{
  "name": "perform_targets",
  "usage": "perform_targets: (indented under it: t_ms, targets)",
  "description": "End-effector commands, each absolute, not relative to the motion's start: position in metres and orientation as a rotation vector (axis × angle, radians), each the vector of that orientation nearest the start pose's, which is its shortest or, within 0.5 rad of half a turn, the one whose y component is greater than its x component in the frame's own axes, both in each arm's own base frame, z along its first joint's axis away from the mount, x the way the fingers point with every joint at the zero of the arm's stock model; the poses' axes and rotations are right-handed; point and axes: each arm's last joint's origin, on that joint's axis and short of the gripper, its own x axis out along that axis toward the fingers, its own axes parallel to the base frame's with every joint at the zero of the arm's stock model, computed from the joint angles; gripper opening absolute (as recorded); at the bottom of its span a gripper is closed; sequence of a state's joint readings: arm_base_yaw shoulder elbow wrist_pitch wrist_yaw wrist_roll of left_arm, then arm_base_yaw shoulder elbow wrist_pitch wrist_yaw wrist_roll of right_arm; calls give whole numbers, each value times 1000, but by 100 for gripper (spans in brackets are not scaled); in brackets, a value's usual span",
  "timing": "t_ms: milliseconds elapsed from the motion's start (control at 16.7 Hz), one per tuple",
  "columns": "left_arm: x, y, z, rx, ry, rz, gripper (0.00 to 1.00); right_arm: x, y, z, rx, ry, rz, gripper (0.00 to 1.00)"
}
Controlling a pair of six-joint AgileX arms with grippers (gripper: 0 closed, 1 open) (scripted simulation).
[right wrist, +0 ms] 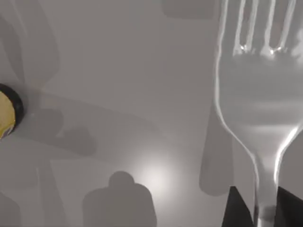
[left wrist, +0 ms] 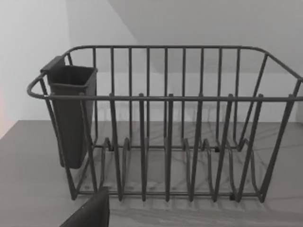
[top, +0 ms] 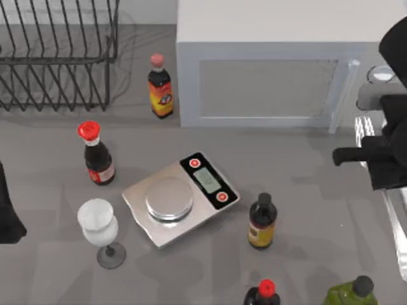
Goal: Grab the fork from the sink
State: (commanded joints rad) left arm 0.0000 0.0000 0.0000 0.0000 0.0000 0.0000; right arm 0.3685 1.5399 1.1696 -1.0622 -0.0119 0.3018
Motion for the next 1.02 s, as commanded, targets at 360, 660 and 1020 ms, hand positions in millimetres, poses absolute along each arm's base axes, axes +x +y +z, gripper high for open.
perform_targets:
  t_ms: [360,660,1020]
  targets:
    - [106,-1,160,0,0,0,100,237,107,165,13,1550,6,0]
    - [106,-1,160,0,0,0,100,233,109,160,8,1571,-8,0]
    - [106,-1,160,0,0,0,100,233,109,160,8,1571,-8,45]
